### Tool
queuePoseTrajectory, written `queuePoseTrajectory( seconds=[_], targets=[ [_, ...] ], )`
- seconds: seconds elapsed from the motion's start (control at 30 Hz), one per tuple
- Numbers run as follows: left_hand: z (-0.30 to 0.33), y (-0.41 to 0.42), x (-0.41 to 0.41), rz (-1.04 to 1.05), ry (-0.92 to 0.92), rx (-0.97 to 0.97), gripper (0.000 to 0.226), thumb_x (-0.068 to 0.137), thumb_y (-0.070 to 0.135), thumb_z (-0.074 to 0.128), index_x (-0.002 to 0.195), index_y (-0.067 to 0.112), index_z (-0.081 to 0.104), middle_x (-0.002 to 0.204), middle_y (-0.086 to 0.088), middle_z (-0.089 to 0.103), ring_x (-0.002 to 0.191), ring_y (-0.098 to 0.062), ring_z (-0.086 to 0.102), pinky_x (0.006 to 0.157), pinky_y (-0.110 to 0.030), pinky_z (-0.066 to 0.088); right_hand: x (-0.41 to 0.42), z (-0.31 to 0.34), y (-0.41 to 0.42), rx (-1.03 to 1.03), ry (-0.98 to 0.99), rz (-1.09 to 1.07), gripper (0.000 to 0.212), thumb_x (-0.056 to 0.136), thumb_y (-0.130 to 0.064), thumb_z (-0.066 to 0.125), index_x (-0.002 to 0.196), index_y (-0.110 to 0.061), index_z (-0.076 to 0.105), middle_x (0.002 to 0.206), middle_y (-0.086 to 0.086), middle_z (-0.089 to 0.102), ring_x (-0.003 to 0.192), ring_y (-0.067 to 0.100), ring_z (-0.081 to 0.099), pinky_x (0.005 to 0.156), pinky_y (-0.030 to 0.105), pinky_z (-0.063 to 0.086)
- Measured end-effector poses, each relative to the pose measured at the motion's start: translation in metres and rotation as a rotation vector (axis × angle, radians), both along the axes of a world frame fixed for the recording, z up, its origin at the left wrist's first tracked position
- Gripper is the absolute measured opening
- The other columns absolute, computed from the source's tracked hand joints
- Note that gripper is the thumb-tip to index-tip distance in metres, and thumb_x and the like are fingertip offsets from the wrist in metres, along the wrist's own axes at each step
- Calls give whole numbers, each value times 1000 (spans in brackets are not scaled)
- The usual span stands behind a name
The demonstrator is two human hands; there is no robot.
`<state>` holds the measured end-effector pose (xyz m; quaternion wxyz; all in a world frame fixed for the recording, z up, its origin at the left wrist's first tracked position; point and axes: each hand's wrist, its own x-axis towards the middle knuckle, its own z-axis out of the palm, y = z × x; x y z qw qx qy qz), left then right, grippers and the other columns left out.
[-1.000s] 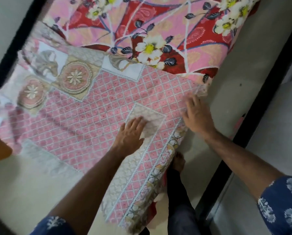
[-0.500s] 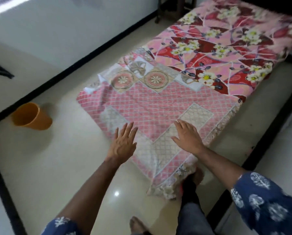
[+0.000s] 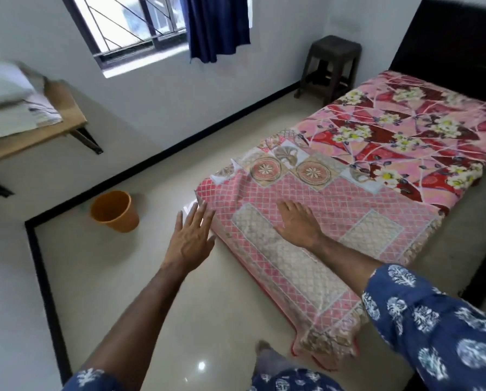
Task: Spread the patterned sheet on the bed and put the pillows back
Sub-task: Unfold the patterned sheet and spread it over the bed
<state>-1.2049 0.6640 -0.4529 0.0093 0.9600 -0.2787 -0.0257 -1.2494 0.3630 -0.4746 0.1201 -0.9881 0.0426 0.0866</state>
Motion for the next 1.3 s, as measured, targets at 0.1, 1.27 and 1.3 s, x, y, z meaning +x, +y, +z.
queuePoseTrajectory(
  seconds=[0.1, 1.27, 1.3],
  targets=[
    [1, 17, 42, -33, -27, -6, 69, 103, 44, 42, 161, 17, 16, 169, -10, 9, 157, -28, 4, 126, -55, 6, 36, -5, 15, -24, -25, -5, 76, 98, -52, 52, 157, -14, 21, 158, 7, 32, 142, 30, 34, 116, 52, 29],
    [-15, -61, 772, -873, 173, -49, 61, 103, 39, 48, 156, 18, 29, 168, -8, 18, 156, -27, 12, 125, -54, 11, 539, -42, 103, 7, 77, -849, 74, 96, -50, 55, 155, -14, 29, 156, 8, 37, 143, 32, 36, 115, 54, 32],
    [-18, -81, 784, -918, 175, -46, 60, 103, 38, 48, 156, 18, 29, 168, -8, 18, 156, -27, 12, 125, -54, 11, 546, -44, 98, 5, 76, -890, 72, 97, -49, 55, 154, -14, 29, 155, 8, 38, 142, 31, 37, 115, 53, 32]
  ],
)
